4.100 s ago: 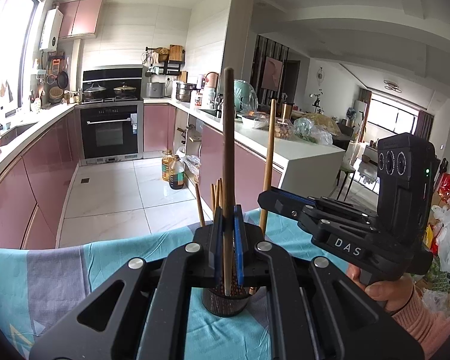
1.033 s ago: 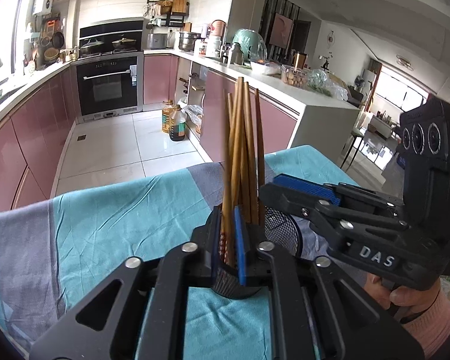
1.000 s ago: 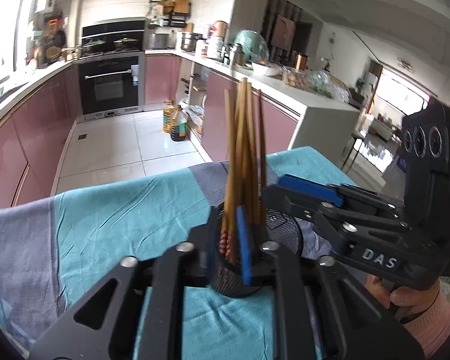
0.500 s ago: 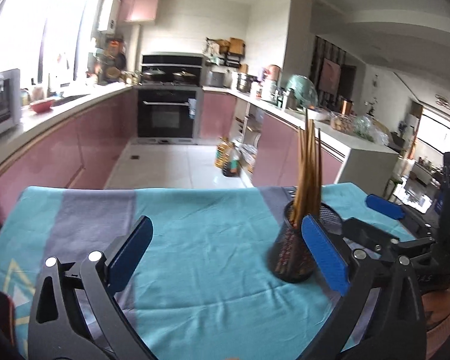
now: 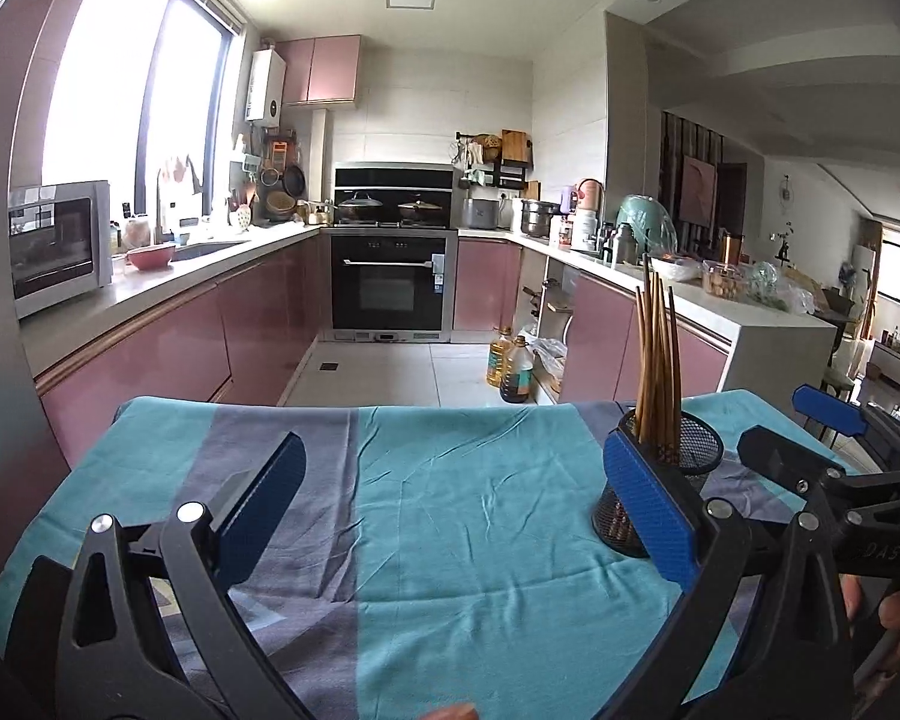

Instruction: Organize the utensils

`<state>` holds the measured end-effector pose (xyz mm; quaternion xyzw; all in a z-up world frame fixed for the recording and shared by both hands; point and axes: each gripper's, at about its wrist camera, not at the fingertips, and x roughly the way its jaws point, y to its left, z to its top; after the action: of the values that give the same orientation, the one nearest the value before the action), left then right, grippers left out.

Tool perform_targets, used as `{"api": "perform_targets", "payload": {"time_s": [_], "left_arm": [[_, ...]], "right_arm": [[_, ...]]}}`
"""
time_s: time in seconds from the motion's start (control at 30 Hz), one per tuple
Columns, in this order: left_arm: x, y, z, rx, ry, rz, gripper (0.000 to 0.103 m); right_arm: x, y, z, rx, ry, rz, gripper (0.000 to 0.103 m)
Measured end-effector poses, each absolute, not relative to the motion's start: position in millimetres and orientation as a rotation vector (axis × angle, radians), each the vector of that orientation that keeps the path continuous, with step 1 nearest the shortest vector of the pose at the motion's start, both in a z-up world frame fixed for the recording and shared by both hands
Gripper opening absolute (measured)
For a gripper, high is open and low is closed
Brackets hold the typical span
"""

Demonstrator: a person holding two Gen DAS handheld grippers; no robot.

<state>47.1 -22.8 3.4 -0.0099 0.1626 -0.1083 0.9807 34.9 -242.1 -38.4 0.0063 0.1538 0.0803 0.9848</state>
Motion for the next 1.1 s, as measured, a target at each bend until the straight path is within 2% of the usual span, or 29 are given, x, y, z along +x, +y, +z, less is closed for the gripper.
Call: {"api": "perform_targets", "payload": {"time_s": [1.1], "left_arm": [[9,-18,15,-0.009,0.266,-0.210,0.098]], "right_arm": [[14,-229,-40,0.003,0.250,0.135,0.096]]}}
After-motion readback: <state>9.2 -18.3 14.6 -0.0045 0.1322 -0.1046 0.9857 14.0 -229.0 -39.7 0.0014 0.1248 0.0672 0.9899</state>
